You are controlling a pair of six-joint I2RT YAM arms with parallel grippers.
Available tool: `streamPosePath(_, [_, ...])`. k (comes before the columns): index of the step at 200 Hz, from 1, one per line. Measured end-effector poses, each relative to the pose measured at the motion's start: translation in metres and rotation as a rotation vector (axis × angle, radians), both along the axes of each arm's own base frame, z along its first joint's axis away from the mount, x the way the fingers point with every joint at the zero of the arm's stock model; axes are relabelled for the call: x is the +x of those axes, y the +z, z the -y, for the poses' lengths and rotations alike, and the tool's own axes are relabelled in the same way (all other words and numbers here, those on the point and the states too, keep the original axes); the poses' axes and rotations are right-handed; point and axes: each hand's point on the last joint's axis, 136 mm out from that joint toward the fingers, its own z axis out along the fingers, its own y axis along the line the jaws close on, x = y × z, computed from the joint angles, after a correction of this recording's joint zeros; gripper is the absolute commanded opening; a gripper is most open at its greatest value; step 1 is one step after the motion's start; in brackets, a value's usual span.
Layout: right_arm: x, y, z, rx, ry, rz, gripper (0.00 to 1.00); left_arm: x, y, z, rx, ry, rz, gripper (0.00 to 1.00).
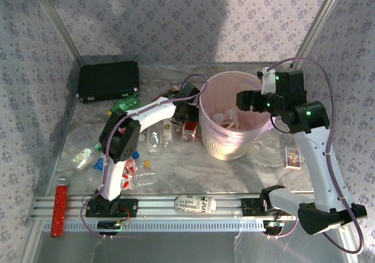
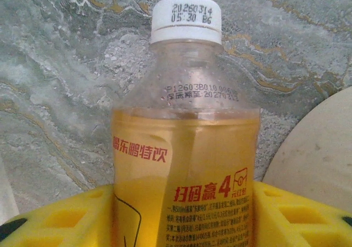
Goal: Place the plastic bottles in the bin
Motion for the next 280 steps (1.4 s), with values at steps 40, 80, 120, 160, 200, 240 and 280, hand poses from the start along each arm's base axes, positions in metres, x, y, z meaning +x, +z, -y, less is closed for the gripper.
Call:
streamPosePath(40, [-0.006, 0.009, -0.003, 0.027, 0.008, 0.019, 0.82, 0.007, 0.047, -0.009, -0.066, 0.027, 0.075, 0.52])
streamPosePath(80, [-0.01, 0.025, -0.017, 0.055, 0.054, 0.047, 0.82, 0.007, 0.105, -0.039, -0.189, 0.082, 0.187, 0.51])
streamPosePath(120, [-0.004, 0.045, -0.062, 0.089, 0.179, 0.082, 0.82, 0.0, 0.138, -0.08, -0.326, 0.109, 0.291, 0.51])
streamPosePath(160, [0.005, 0.058, -0.13, 0.146, 0.34, 0.094, 0.83, -0.029, 0.176, -0.114, -0.411, 0.062, 0.462, 0.51])
streamPosePath(200, [0.028, 0.058, -0.185, 0.202, 0.41, 0.062, 0.88, -0.057, 0.221, -0.12, -0.506, -0.037, 0.62, 0.54])
streamPosePath(240, [0.051, 0.039, -0.228, 0.221, 0.445, -0.009, 0.9, -0.067, 0.231, -0.112, -0.567, -0.101, 0.663, 0.54])
streamPosePath(280, [0.055, 0.022, -0.265, 0.241, 0.505, -0.068, 0.89, -0.07, 0.241, -0.105, -0.6, -0.133, 0.696, 0.54])
